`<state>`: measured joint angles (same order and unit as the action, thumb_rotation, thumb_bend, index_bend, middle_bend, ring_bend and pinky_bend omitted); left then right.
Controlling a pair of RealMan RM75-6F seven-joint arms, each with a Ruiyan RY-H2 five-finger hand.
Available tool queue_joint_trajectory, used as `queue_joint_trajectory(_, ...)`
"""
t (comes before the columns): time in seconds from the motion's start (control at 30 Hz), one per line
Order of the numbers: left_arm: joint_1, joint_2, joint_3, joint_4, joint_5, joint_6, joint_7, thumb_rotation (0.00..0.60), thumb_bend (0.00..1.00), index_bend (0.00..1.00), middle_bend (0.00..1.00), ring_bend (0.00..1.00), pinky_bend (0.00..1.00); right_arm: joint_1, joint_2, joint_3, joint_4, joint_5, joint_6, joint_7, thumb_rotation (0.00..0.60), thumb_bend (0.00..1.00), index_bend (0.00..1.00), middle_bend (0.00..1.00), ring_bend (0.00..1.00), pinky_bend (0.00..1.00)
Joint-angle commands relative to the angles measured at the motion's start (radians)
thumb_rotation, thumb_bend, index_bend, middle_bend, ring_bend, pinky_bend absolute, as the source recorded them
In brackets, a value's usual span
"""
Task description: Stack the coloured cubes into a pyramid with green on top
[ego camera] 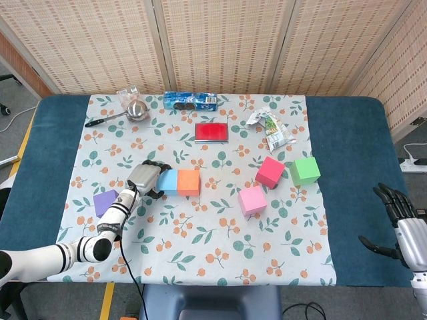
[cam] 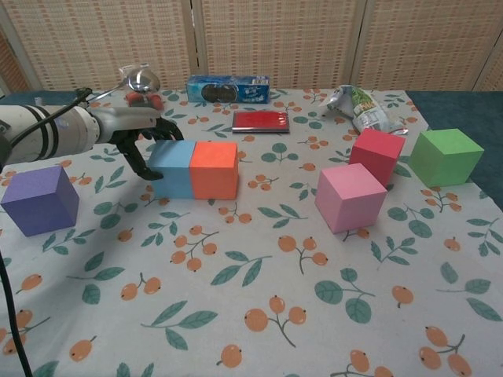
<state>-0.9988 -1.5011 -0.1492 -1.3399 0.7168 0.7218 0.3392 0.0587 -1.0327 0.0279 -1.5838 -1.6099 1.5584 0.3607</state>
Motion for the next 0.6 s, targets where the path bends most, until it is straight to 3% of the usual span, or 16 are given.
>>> queue_joint_trajectory(0.03, -0.002, 0.002, 0.000, 0.001, 0.000, -0.005, -0.001, 0.600, 0.31, 0.24, 0.25, 0.18, 0.13, 0.000, 0.000, 0.000, 0.000, 0.001, -0.001, 0.000, 0.600, 0.00, 0.00, 0.00, 0.00, 0.00)
queue_joint_trajectory(0.6, -0.038, 0.038, -0.003, -0.005, -0.029, -0.096, -0.049, 0.600, 0.31, 0.23, 0.25, 0.18, 0.13, -0.005, -0.001, 0.001, 0.004, 0.010, -0.002, 0.003, 0.600, 0.00, 0.00, 0.00, 0.00, 0.00)
